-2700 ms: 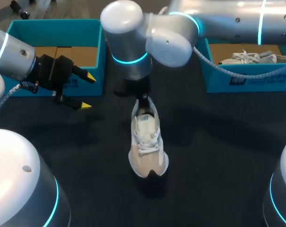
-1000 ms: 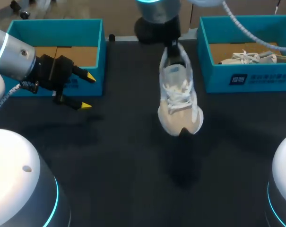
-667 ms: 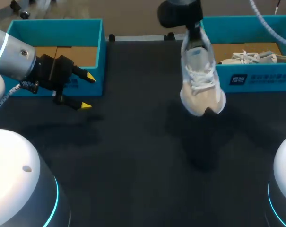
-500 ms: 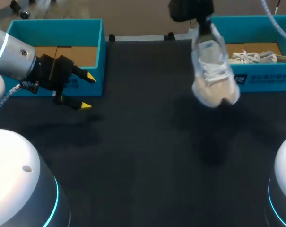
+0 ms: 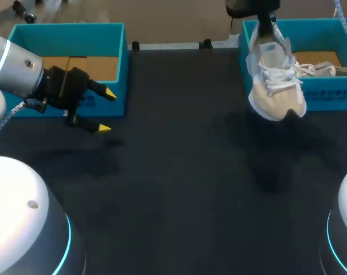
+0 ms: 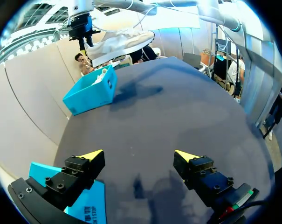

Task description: Take the shoe out of the shoebox, open the shoe tongue, remove and reinsert the insole, then place the shoe into the shoebox

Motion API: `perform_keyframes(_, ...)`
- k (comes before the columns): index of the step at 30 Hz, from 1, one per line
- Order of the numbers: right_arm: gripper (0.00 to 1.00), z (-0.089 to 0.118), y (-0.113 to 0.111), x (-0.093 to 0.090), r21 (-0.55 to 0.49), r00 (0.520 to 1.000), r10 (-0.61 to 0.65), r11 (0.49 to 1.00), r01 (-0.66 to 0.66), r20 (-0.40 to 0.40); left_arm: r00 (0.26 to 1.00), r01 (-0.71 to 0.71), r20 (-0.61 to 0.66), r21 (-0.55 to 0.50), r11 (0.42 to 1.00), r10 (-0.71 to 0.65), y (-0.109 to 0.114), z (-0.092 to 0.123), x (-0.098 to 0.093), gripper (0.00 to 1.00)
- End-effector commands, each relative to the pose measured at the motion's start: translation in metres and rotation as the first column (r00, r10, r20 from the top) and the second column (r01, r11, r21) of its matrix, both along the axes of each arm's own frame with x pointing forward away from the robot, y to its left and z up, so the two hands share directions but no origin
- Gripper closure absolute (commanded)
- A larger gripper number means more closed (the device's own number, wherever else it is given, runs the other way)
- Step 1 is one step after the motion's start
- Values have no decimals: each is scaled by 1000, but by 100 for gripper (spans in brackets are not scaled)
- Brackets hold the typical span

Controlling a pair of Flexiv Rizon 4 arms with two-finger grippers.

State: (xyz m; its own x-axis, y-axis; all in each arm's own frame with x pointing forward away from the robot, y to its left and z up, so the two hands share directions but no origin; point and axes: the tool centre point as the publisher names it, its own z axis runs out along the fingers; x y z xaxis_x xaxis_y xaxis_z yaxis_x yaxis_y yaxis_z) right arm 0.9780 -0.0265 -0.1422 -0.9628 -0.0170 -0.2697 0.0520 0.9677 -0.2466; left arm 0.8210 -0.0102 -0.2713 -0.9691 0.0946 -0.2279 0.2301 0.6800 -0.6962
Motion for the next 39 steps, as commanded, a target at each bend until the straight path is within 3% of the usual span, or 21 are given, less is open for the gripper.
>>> perform_keyframes(1,100,1,-1,0,2,1000,2,1000,-2,0,1000,-1,0,3,1000,1,0,1,-1,0)
perform_keyframes(11,100,1,-4,2,0,1000,1,1000,-1,0,1000,-1,0,3,1000,1,0,1,-1,0)
perform_keyframes(21,100,0,-62,59,-18,999,43,999,-42,29,1000,-1,0,3,1000,1,0,1,-1,0)
perform_keyframes(24,100,-1,-70,67,-26,998,59,998,-58,31,1000,-1,0,3,1000,1,0,1,-1,0)
perform_keyframes(25,100,-4,-87,84,-36,998,63,997,-62,28,1000,-1,0,3,1000,1,0,1,-1,0)
perform_keyframes(39,100,-11,-163,146,-77,999,52,996,-51,13,1000,-1,0,3,1000,1,0,1,-1,0)
